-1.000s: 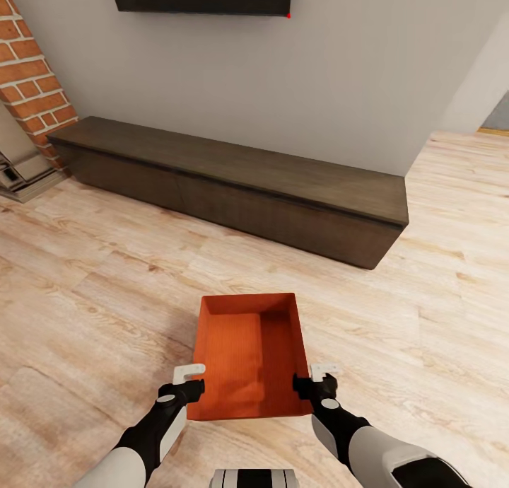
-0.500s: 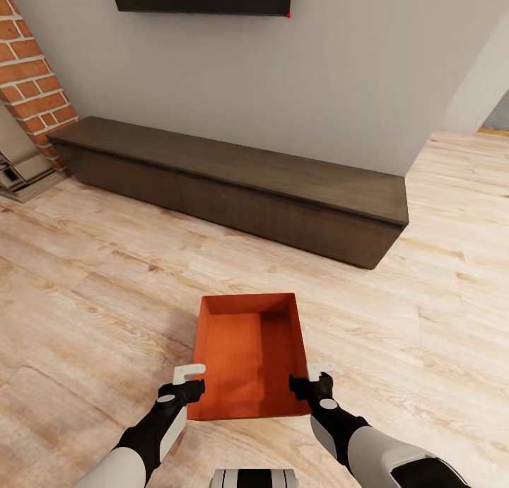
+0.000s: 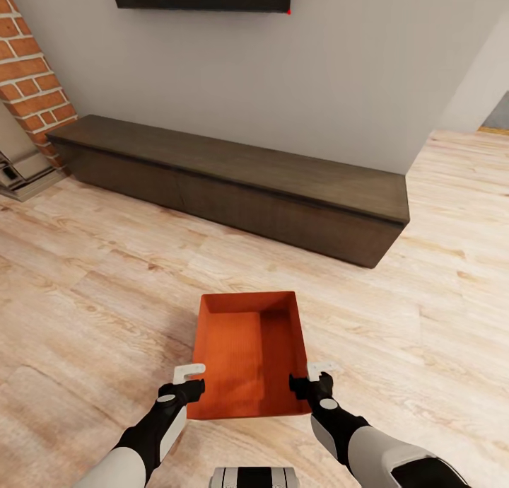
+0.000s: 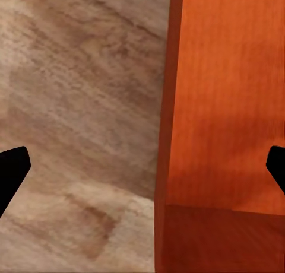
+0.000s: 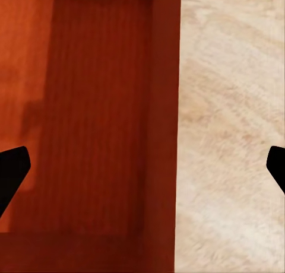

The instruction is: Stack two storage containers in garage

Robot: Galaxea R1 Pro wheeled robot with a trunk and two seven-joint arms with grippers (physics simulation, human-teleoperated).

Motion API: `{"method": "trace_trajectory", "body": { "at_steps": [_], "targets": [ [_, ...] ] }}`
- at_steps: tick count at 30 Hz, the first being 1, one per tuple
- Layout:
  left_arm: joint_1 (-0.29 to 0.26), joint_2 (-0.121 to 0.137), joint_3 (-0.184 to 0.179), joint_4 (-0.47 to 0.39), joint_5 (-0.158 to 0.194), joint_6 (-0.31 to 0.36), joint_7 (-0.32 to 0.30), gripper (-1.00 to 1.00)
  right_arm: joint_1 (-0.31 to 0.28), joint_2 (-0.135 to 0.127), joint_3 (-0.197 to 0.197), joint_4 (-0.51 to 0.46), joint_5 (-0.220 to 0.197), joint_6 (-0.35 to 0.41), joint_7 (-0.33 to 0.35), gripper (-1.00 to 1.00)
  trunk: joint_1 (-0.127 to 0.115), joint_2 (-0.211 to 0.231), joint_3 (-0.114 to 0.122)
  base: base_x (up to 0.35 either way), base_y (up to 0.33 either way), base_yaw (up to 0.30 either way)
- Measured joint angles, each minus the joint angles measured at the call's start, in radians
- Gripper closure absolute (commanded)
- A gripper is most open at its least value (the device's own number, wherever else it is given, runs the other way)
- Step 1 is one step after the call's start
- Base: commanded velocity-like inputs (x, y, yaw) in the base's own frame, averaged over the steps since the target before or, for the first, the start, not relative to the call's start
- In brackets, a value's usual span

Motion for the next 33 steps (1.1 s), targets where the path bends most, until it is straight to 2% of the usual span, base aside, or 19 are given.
{"method": "trace_trajectory", "body": {
  "at_steps": [15,33],
  "targets": [
    [0.0,0.001,0.0,-0.001,-0.001,0.0,0.0,-1.0,0.001,0.0,-0.001,0.0,-0.001,-0.002,0.0,-1.0,0.058,-0.105,-0.047,0.0,0.0,0.0],
    [0.0,0.001,0.0,-0.003,-0.002,-0.001,0.003,-1.0,0.001,-0.001,-0.004,0.0,-0.001,-0.002,0.0,-1.0,0.058,-0.105,-0.047,0.0,0.0,0.0]
  ]
}}
